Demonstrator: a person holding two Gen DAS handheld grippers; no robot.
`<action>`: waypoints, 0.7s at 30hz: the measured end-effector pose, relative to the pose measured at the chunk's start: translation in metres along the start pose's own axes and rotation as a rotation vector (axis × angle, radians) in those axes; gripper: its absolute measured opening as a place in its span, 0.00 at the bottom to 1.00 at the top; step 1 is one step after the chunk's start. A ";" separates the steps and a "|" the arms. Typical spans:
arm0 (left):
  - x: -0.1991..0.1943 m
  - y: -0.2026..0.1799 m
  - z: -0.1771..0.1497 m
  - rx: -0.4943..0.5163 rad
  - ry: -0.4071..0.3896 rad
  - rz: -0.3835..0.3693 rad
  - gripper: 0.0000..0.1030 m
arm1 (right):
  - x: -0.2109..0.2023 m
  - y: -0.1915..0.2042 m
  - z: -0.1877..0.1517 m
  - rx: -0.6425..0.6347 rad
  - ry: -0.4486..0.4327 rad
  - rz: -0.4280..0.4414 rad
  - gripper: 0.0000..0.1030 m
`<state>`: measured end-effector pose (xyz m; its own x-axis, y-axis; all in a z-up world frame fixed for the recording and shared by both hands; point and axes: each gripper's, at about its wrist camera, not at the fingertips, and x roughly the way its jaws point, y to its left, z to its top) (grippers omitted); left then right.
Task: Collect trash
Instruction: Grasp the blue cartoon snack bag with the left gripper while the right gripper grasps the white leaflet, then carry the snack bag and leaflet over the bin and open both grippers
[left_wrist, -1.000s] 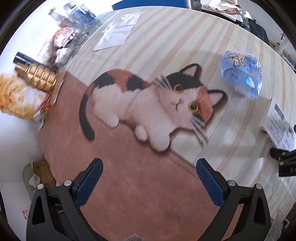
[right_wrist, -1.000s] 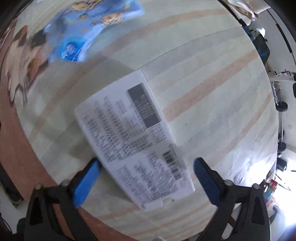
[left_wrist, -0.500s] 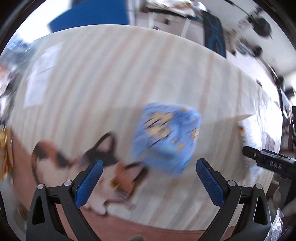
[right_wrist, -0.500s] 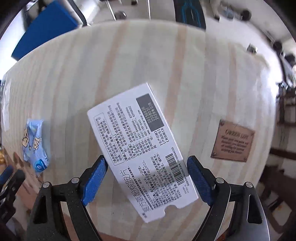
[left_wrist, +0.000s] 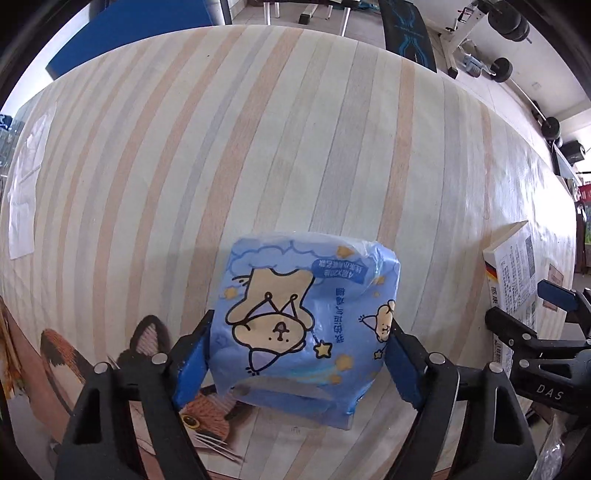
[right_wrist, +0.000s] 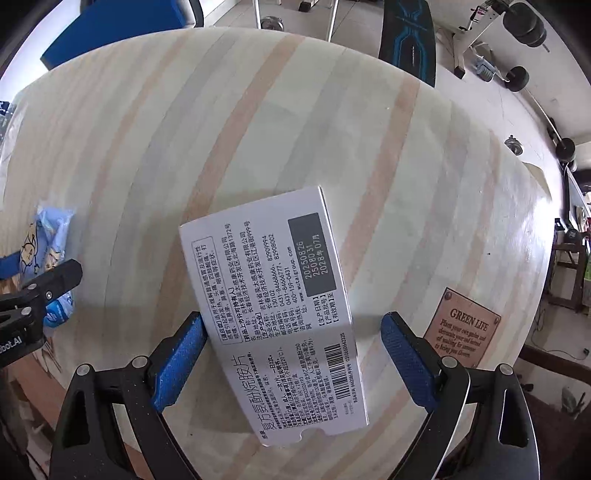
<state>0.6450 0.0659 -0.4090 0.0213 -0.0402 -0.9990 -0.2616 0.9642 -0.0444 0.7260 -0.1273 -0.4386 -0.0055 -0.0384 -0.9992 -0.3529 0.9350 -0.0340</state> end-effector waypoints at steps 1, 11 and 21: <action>-0.001 0.001 -0.001 -0.001 -0.005 0.001 0.78 | 0.003 0.005 -0.006 0.000 -0.006 -0.001 0.93; -0.020 0.008 -0.026 -0.010 -0.059 0.022 0.73 | -0.033 0.011 -0.041 0.012 -0.057 0.006 0.76; -0.069 0.012 -0.073 -0.039 -0.174 0.054 0.73 | -0.073 0.019 -0.070 0.068 -0.130 0.064 0.76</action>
<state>0.5702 0.0610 -0.3412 0.1722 0.0604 -0.9832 -0.3040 0.9527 0.0053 0.6538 -0.1315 -0.3651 0.0964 0.0638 -0.9933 -0.2912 0.9561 0.0331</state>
